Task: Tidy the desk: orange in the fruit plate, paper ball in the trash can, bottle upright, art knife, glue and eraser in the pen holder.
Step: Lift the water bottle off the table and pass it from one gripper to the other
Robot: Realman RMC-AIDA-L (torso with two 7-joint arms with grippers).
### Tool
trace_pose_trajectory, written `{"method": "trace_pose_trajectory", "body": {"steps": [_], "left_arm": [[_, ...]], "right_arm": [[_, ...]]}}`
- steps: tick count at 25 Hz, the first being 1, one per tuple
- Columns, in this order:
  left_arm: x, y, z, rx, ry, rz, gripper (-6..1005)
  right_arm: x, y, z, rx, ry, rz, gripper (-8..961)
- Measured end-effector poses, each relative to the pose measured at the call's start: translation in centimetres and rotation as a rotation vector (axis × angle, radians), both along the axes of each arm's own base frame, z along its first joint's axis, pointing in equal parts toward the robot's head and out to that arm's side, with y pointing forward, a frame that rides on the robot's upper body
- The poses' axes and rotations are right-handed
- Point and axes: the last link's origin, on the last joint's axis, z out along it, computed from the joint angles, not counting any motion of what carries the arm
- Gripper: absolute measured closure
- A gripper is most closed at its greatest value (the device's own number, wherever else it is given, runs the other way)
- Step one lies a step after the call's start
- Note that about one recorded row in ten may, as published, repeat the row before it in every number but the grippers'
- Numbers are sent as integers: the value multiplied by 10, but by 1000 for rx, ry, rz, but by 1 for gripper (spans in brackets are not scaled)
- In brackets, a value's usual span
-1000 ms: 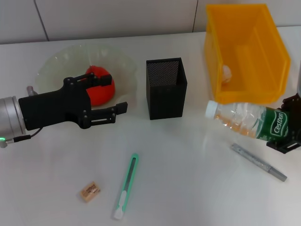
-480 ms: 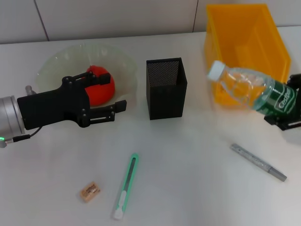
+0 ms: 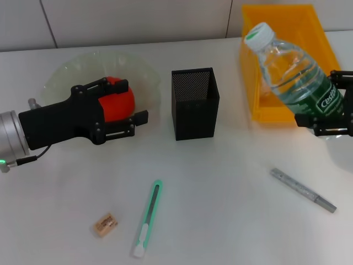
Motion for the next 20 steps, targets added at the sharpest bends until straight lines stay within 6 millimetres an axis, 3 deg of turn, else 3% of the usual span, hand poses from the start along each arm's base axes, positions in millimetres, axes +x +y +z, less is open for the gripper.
{"method": "trace_pose_trajectory", "body": {"steps": [5,11,20], "left_arm": [[3,2,2,21,-49,17,209],[8,4,2,28,-141,55,210],[12,3,-1,27,-219,88,211]], "right_arm": [[16,1,-15,5,110,34,187],[29,1,-47,10,212,98,187],[28,16,-72,53,272,147,186]]}}
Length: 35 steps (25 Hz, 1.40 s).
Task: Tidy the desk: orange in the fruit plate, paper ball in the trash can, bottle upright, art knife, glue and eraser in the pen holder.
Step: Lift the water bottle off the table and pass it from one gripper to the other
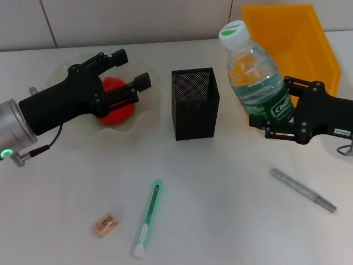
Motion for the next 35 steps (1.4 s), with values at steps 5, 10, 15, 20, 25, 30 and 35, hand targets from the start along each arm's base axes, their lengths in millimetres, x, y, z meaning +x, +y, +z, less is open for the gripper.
{"method": "trace_pose_trajectory", "body": {"steps": [5,10,15,20,25,30,35], "left_arm": [[4,-5,3,6,-99,6,211],[6,-5,4,1,-146,24,212],[9,-4,4,6,-196,40,212],[13,-2,1,2,-230,56,213],[17,1,-2,-14,-266,79,213],[18,5,-3,-23,-275,107,214],[17,8,-1,-15,-289,134,214]], "right_arm": [[-6,10,-10,10,33,21,186],[-14,19,-20,12,50,42,186],[-21,28,-31,7,64,50,186],[-29,37,-38,1,66,61,186],[-38,45,-44,-5,68,76,186],[-47,53,-54,-12,74,83,186],[-55,59,-57,-7,87,90,186]]}}
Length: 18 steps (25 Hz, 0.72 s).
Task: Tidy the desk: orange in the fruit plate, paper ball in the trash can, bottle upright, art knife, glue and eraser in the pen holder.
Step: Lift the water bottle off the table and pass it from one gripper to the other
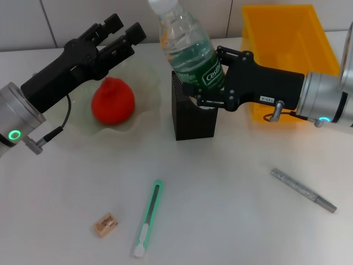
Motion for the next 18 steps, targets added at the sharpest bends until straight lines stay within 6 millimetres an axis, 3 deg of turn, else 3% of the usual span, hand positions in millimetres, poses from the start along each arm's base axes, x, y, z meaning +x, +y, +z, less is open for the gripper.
{"method": "trace_pose_trajectory", "body": {"steps": [18], "left_arm": [[13,4,-5,-10,-31,-20,216]], "right_arm": [[-19,11,-21,-34,0,13,187]]}}
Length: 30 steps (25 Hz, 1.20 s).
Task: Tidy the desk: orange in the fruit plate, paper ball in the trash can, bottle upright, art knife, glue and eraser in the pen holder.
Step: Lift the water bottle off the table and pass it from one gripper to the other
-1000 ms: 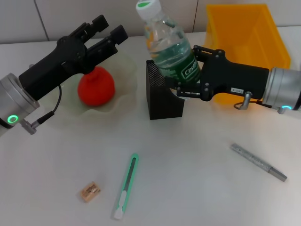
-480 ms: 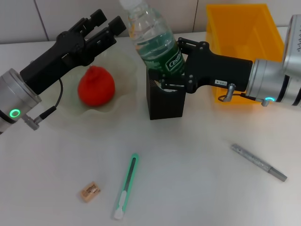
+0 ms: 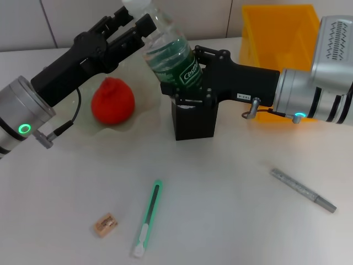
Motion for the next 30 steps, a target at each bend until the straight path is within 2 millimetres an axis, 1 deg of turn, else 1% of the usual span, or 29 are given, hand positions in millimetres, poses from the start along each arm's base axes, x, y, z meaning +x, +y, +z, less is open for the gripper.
{"method": "trace_pose_trajectory", "body": {"steps": [8,13,30], "left_arm": [[7,3,1,5,-17,-17,217],[8,3,1,4,-18,-19,217],[5,-2,-1,7,-37,-11,219]], "right_arm": [[-4,0,-7,-18,-14,14,187],[-6,-2,-11,-34,-13,18,187],[-6,-5,-11,-40,15,22,187]]}}
